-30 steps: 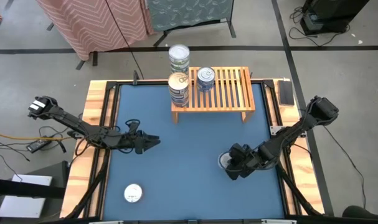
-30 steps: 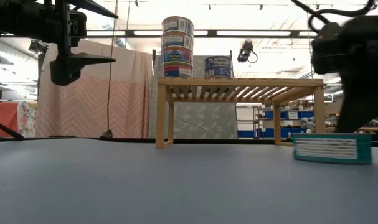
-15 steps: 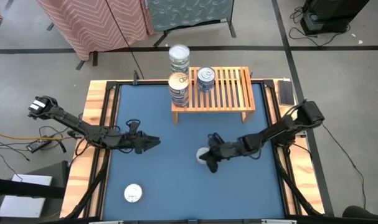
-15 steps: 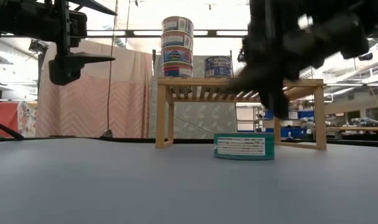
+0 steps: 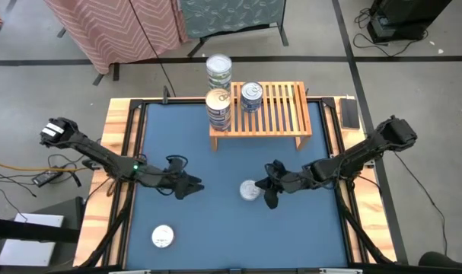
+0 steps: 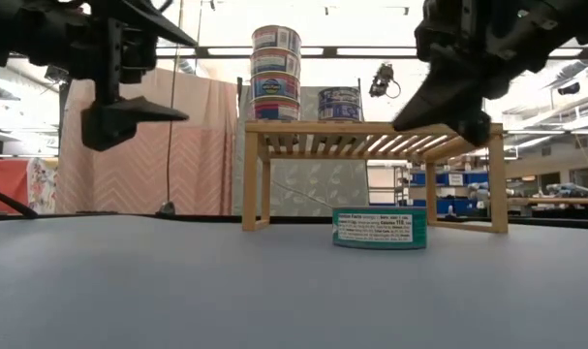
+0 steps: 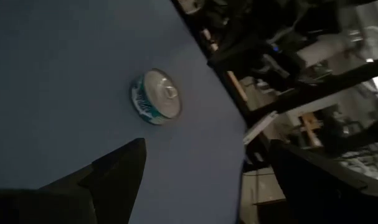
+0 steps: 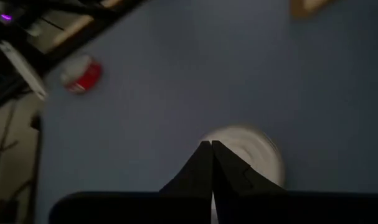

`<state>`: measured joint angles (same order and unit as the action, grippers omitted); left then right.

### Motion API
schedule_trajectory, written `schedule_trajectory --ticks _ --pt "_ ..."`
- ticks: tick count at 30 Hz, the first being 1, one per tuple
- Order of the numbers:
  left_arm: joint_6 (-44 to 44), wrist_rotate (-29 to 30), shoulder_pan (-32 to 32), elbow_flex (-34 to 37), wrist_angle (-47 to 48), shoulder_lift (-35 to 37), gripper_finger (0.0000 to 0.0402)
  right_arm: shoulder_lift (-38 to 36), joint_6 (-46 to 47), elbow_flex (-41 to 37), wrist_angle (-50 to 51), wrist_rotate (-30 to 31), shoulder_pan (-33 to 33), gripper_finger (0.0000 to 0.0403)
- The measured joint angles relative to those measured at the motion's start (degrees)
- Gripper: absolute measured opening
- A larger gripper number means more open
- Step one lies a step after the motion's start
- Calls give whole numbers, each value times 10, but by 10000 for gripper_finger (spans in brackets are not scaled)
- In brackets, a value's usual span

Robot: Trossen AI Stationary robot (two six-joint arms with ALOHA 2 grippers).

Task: Stack canned seafood by type on shelf
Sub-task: Put the dark green tuna can on the shelf

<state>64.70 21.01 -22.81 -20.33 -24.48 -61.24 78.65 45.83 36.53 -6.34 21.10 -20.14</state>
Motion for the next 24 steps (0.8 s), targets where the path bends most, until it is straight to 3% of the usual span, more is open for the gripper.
schedule_trajectory --ticks 3,8,18,24 --pt "4 -1 0 -19 -14 -52 344 -19 35 0 53 -3 0 6" --pt "18 -23 0 -41 -85 -126 344 -5 53 0 60 -31 0 2" --pt "165 -23 22 -48 -240 -238 344 73 76 0 4 -47 -1 2" --pt "243 -19 37 -48 -241 -274 344 105 81 0 1 -47 -1 4"
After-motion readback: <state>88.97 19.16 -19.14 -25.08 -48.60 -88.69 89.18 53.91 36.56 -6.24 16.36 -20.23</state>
